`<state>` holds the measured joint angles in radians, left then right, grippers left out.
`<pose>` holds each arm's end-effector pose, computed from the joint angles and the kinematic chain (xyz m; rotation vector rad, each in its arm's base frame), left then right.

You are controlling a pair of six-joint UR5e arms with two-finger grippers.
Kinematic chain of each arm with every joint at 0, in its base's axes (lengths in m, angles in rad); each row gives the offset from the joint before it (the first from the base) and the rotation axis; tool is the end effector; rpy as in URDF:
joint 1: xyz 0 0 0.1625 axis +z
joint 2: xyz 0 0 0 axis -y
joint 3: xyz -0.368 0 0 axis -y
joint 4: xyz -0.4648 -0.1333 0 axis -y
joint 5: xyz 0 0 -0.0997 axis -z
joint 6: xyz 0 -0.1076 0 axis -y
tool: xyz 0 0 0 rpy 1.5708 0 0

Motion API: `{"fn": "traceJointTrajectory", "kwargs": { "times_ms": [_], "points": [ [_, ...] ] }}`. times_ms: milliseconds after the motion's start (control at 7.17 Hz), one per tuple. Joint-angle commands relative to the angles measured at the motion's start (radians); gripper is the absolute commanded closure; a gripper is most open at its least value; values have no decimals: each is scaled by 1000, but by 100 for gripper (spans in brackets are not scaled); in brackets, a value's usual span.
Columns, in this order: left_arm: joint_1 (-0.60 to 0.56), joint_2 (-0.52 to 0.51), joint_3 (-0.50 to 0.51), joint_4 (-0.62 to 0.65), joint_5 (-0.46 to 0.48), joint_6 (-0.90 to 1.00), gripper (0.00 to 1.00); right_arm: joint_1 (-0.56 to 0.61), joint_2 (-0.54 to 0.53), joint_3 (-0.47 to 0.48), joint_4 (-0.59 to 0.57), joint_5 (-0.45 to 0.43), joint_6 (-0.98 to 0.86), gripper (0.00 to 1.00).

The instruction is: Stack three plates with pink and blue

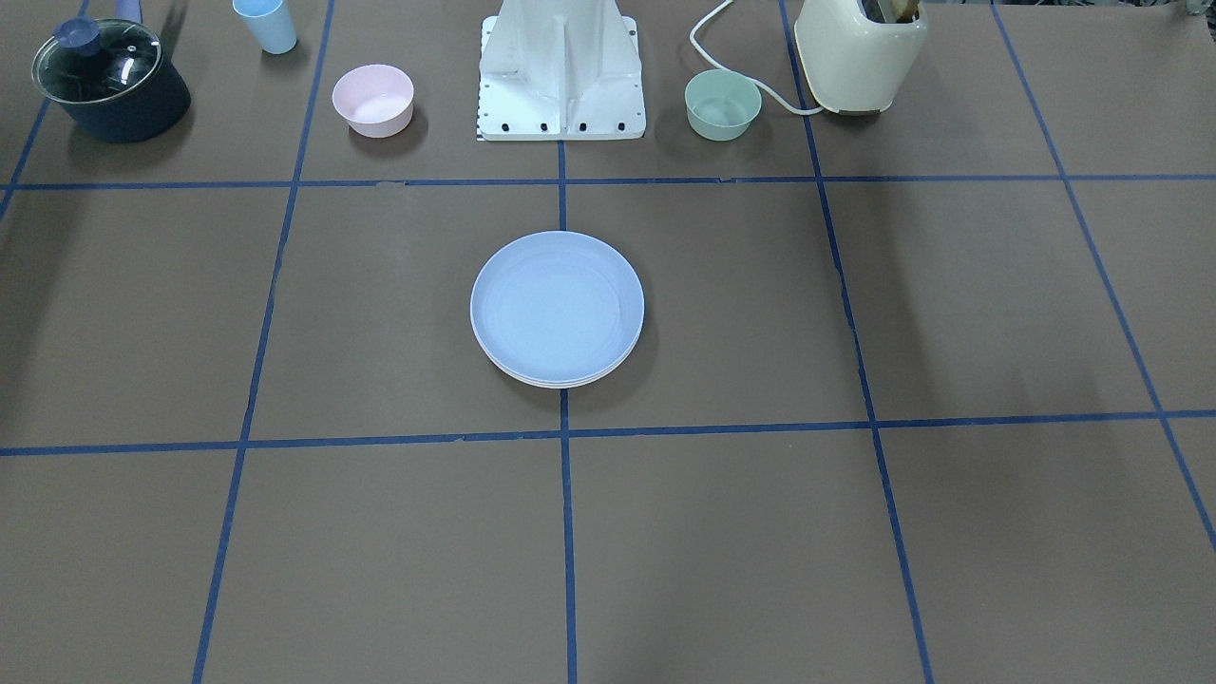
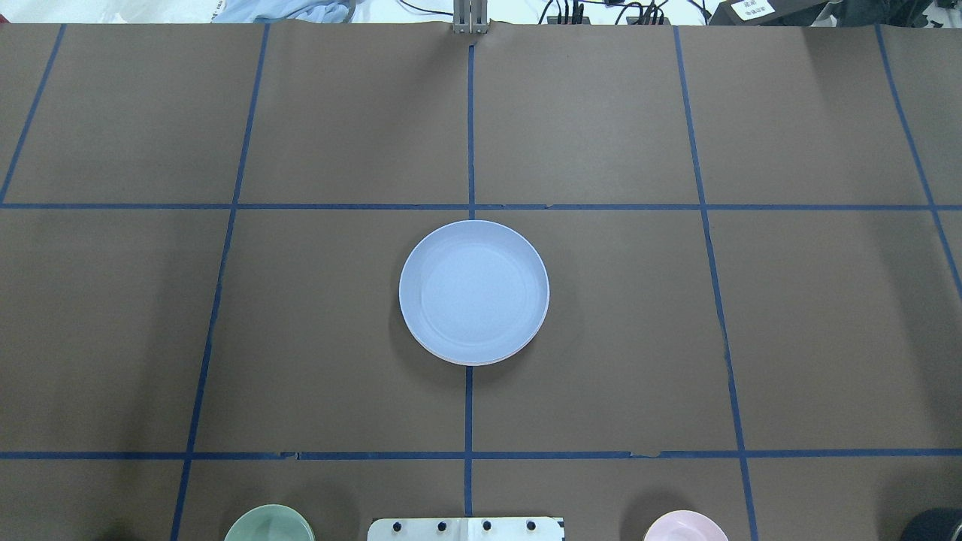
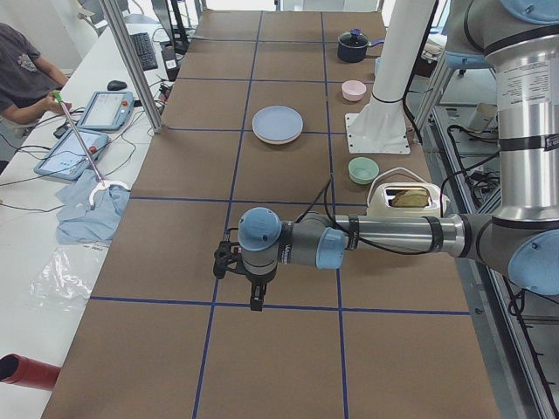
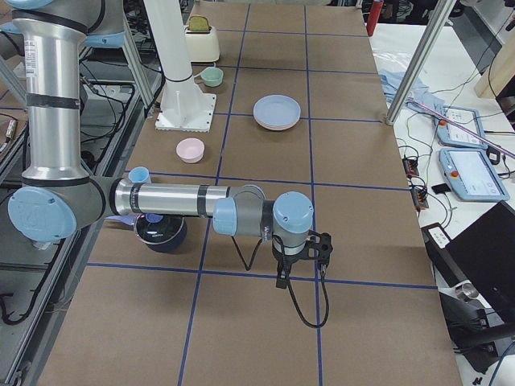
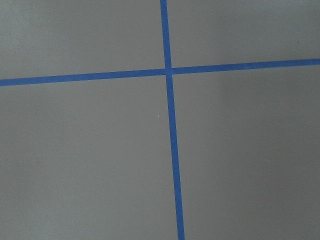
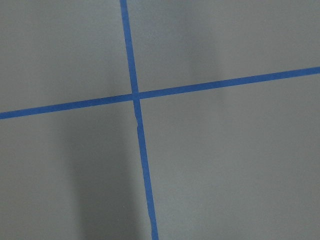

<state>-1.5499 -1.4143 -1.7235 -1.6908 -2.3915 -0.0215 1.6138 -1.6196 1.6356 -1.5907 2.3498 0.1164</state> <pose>-0.0438 -0.5160 0.5891 0.0922 0.8219 0.0471 0.0811 -0.5432 0.5996 -0.0323 -0.7791 0.1528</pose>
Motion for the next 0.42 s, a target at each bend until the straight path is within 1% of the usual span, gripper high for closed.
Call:
{"fn": "traceJointTrajectory", "kwargs": {
  "times_ms": [0,279],
  "points": [
    [-1,0,1,-1,0,0,0,0,1,1,0,-1,6,0],
    [-1,0,-1,-1,0,0,0,0,0,0,0,-1,9,0]
  ]
}}
